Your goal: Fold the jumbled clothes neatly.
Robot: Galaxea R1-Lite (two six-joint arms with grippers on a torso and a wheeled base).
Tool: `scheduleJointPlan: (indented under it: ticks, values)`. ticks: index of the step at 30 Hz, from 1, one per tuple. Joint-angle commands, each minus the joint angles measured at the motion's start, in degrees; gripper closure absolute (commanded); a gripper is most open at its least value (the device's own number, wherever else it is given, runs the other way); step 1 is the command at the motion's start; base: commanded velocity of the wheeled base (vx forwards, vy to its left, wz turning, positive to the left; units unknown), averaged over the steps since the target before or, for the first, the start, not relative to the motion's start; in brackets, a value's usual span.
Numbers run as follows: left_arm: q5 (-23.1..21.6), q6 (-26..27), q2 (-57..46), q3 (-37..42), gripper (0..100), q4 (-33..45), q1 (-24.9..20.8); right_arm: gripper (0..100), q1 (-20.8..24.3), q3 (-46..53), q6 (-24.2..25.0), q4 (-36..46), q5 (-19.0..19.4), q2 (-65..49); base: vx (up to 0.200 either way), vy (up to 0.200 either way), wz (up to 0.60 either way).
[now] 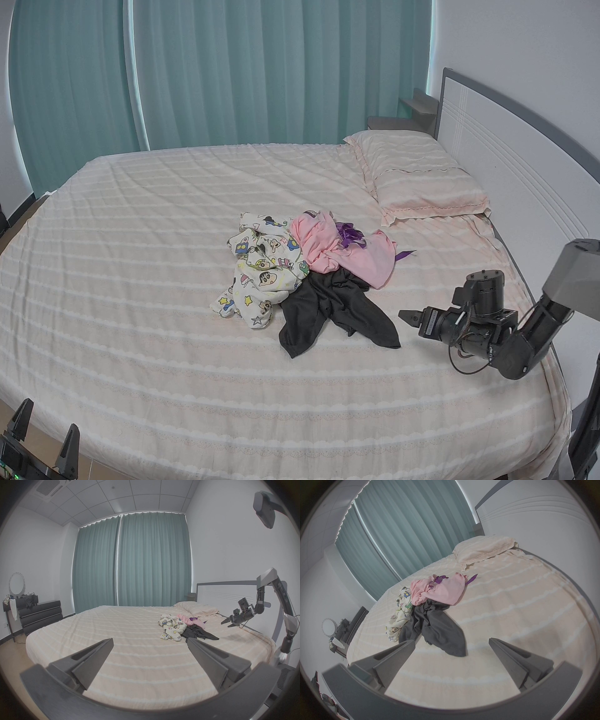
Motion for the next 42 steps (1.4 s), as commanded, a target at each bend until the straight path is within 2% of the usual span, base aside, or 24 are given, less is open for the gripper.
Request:
scheduleJointPlan:
  ticks: [1,18,22,28,34,35,40,42]
  values:
    - [0.0,0.0,-0.8,0.9,0,0.0,-0.1,0,1.3,-6.1,0.9,-1.1,-0.8,9.6,0.0,0.0,0.0]
    - [0.0,0.0,-0.8,0.8,0,0.0,0.0,0,3.1,-17.0,1.8,-0.2,-1.5,19.7,0.0,0.0,0.0]
    - [0.0,0.0,-0.8,0.9,0,0.0,0.0,0,3.9,-19.9,1.8,3.2,-1.5,20.1,0.0,0.0,0.0]
    - [0.0,0.0,-0.8,0.9,0,0.0,0.0,0,6.1,-25.8,1.9,4.7,-6.5,24.9,0.0,0.0,0.0]
    - [0.0,0.0,-0.8,0.9,0,0.0,-0.1,0,6.2,-26.5,1.7,4.9,-7.0,25.0,0.0,0.0,0.0]
    - [0.0,0.0,-0.8,0.9,0,0.0,0.0,100,6.1,-26.5,1.8,4.8,-7.0,25.0,0.0,0.0,0.0]
    - [0.0,0.0,-0.8,0.9,0,0.0,0.0,100,6.0,-24.7,2.5,3.9,-6.7,24.0,0.0,0.0,0.0]
    - [0.0,0.0,-0.8,0.9,0,0.0,0.0,100,5.7,-23.5,4.7,2.9,-6.2,22.6,0.0,0.0,0.0]
